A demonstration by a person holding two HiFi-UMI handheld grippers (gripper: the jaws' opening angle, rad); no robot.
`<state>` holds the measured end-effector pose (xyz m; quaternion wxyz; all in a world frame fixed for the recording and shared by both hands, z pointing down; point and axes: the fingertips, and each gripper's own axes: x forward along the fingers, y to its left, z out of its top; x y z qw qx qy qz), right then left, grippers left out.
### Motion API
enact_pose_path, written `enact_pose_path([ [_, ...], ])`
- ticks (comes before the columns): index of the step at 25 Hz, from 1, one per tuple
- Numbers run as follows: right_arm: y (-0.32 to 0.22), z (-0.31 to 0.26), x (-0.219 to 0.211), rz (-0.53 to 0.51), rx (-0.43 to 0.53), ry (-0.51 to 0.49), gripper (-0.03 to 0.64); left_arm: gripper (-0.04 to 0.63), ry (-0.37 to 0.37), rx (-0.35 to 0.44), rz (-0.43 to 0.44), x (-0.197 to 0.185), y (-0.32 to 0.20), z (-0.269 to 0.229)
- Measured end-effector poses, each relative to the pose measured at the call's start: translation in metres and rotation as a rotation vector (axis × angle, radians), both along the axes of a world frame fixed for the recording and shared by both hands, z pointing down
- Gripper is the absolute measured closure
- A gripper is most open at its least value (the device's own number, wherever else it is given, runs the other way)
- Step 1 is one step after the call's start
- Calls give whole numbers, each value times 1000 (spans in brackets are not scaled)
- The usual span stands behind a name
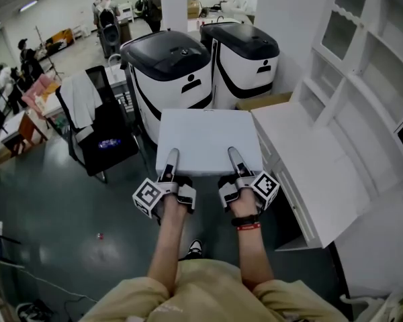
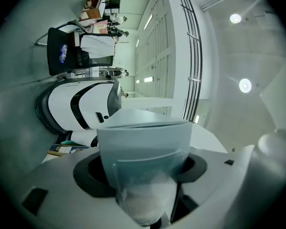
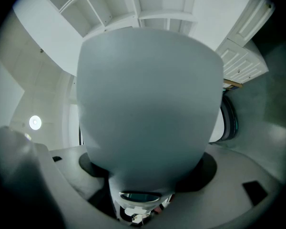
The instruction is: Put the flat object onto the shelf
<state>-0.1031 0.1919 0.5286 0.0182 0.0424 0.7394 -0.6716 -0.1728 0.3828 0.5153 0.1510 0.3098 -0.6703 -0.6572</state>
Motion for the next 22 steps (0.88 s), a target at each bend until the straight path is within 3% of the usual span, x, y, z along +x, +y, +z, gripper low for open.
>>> enact_pose_path([
  [12,-84,4,-42,189,-6,8,259,268,-6,2,181,-77,-101,4],
  [17,-135,5,-23,318,-8,16,259,268,-6,-1,311,-78,-167,2],
  [22,-194,11,24,471,-18,38,259,270,14,-15,460,-55,-246,8],
])
